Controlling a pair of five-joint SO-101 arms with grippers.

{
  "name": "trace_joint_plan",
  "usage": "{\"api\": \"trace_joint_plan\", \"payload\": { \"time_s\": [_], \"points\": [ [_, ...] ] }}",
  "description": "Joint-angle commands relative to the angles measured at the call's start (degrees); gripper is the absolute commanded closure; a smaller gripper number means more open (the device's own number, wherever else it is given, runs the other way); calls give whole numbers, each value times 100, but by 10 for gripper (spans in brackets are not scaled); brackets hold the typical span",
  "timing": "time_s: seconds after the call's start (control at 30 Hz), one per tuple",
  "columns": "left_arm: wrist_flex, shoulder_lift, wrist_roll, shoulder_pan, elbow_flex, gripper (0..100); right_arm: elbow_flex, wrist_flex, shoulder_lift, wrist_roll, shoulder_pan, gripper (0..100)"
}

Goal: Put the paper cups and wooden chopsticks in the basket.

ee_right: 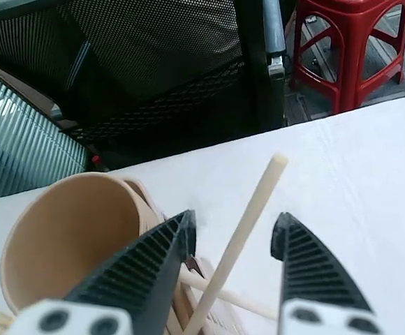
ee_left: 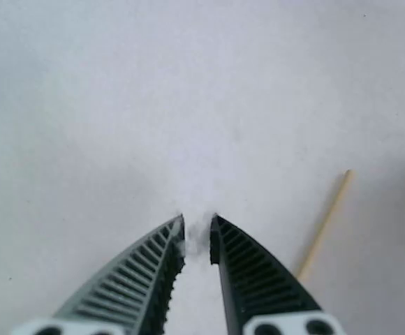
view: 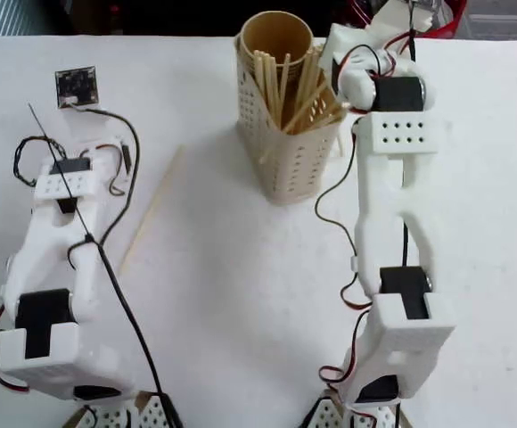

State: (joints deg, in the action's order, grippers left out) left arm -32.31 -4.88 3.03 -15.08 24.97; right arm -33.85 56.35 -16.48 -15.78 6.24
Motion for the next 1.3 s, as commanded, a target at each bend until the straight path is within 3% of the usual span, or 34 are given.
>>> {"api": "trace_joint_plan", "payload": {
  "time_s": [0.0, 0.2, 0.43, 0.83, 1.27],
  "points": [
    [114, 40, 0, 22, -35, 915, -299, -101, 66, 62, -66, 820],
    [114, 40, 0, 22, -35, 915, -290, -119, 13, 105, -66, 989],
    [114, 40, 0, 22, -35, 915, -308, -145, 66, 114, -154, 981],
    [114, 40, 0, 22, -35, 914, -1626, -92, 127, 114, -866, 981],
    [114, 40, 0, 22, -35, 914, -1829, 101, 66, 114, -892, 981]
  ]
}}
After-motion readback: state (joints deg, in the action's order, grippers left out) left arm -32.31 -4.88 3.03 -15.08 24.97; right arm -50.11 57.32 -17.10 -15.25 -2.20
